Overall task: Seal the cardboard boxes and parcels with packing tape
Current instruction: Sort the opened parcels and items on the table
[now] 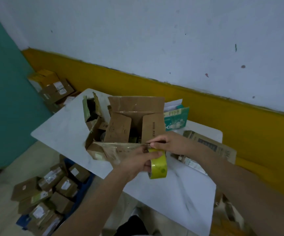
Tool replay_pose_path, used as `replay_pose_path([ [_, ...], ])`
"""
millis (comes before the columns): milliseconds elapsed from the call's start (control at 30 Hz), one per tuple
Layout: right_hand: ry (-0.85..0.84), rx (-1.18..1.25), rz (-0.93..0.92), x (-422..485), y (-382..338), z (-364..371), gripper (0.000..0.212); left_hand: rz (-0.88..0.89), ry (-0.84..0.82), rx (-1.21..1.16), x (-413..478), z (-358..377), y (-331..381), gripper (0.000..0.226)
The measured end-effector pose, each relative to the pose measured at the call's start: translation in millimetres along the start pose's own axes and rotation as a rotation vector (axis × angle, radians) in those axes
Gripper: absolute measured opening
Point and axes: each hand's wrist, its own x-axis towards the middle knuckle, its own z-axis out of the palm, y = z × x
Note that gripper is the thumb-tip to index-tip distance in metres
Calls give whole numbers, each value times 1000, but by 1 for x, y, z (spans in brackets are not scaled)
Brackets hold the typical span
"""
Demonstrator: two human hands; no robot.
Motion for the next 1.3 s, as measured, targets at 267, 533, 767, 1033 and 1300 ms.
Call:
replay_pose_path([
  [267, 148, -234, -127, 25, 11, -5, 29, -127, 137, -199, 20, 9, 4, 24],
  [533, 233, -349, -112, 45, 26, 3, 26, -259, 144, -363, 20, 15, 3, 22],
  [767, 271, -331, -58, 50, 33, 11, 25, -263, 222, -170, 16, 8, 1, 22],
  [1033, 223, -344, 69, 56, 43, 19, 33, -104, 513, 526, 12, -2, -41, 23],
  [1300, 245, -332, 97, 59, 56, 27, 29, -146, 607, 755, 28, -4, -70, 32],
])
